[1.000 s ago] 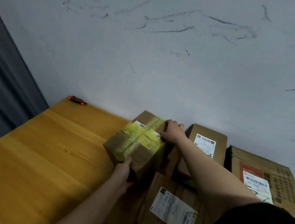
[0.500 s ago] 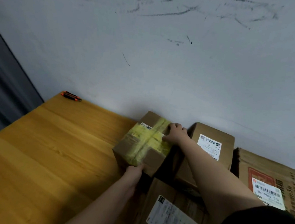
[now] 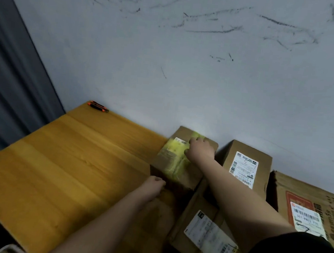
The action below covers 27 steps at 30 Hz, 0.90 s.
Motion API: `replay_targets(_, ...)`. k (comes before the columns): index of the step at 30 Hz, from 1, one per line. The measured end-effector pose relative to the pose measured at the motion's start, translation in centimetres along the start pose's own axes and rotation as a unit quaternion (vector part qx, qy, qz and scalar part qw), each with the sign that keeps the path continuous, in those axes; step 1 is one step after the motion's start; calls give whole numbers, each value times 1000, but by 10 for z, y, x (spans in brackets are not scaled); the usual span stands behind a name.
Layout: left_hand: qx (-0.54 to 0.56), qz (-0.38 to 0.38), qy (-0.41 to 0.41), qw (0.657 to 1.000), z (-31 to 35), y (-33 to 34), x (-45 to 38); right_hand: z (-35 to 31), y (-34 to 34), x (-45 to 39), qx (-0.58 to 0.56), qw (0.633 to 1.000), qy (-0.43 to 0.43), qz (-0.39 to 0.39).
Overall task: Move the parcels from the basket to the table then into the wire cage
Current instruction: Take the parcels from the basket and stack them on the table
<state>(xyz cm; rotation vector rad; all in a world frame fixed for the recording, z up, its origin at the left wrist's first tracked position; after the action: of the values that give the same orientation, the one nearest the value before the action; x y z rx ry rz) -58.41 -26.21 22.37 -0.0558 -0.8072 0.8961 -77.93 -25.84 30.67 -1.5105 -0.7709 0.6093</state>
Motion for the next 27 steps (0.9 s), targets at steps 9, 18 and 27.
replay_targets(9, -339, 324, 179, 865, -3, -200, 95, -147, -69, 111, -22, 986, -124, 110)
replay_targets(18, -410, 389, 139, 813, -144, -336, 224, -325, -34, 281, -33, 965, -244, 86)
replay_targets(27, -309, 392, -9, 866, -348, -407, 298, -438, 93, 421, -17, 937, -341, -69)
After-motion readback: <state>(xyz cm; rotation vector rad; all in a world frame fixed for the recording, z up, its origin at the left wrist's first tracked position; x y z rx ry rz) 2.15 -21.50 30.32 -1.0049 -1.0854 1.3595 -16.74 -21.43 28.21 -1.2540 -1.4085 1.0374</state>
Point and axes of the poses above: each hand's wrist, its own x-axis away from the middle knuckle, its own y-axis out of the palm, z = x × y, the point moved 9 cm from there along -x, towards the middle knuckle, and after that the axes turned 7 degrees about z, right-handed, at the moved point
